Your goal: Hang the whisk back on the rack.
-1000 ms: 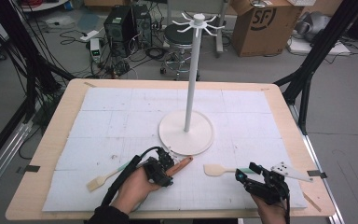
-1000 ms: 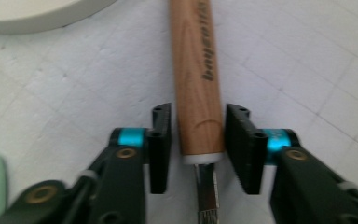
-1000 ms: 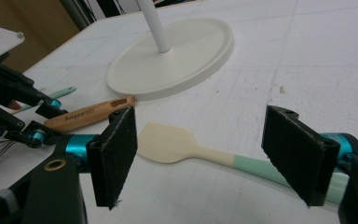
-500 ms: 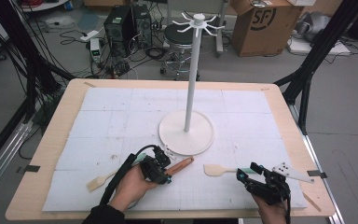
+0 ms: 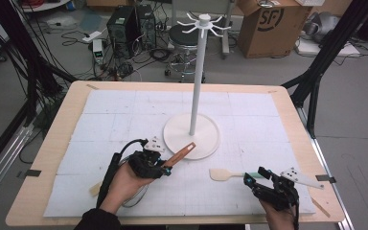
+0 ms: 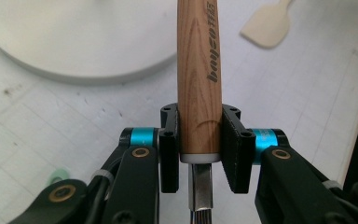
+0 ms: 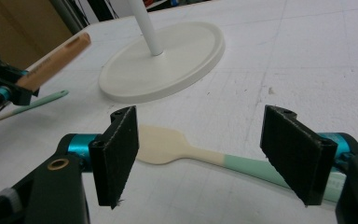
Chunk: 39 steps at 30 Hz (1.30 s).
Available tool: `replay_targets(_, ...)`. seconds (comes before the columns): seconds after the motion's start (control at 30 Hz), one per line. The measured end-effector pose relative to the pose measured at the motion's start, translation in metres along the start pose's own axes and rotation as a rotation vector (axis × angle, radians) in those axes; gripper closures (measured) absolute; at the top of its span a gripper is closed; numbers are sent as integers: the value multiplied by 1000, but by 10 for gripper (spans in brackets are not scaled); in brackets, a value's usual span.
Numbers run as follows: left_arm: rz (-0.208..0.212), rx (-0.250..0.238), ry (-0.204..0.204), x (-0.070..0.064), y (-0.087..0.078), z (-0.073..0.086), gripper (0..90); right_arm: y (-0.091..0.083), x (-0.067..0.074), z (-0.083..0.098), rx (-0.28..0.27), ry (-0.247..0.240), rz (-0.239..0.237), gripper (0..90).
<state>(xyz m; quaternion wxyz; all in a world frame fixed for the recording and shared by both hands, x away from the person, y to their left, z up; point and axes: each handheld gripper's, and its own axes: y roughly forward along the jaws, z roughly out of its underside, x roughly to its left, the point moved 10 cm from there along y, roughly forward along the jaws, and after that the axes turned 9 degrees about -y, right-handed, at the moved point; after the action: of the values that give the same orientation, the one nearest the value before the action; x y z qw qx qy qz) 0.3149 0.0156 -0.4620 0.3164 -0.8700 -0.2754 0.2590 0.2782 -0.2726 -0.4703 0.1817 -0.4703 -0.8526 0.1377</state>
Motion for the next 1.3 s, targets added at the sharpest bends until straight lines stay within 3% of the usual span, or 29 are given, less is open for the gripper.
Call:
replay_targets(0.2, 28, -135, -14, 1, -27, -21, 712, -1, 0, -2, -11, 4, -1, 274)
replay_targets(0.3, 10, -199, 17, 1, -44, -34, 712, 0, 0, -1, -7, 5, -2, 273)
replay_targets(0.43, 36, -265, 5, 1, -63, -48, 712, 1, -1, -1, -7, 6, -6, 253)
replay_targets(0.63, 79, -370, 9, -3, -83, -66, 712, 3, 0, -2, -6, 11, -9, 249)
replay_targets(0.83, 109, -504, 9, -5, -99, -94, 712, 5, -2, 0, -4, 8, -4, 249)
replay_targets(1.03, 138, -649, 67, -13, -115, -122, 712, 7, -3, 1, -2, 8, -11, 249)
replay_targets(1.3, 160, -736, 81, -12, -128, -149, 712, 7, -5, 0, -20, 9, -20, 242)
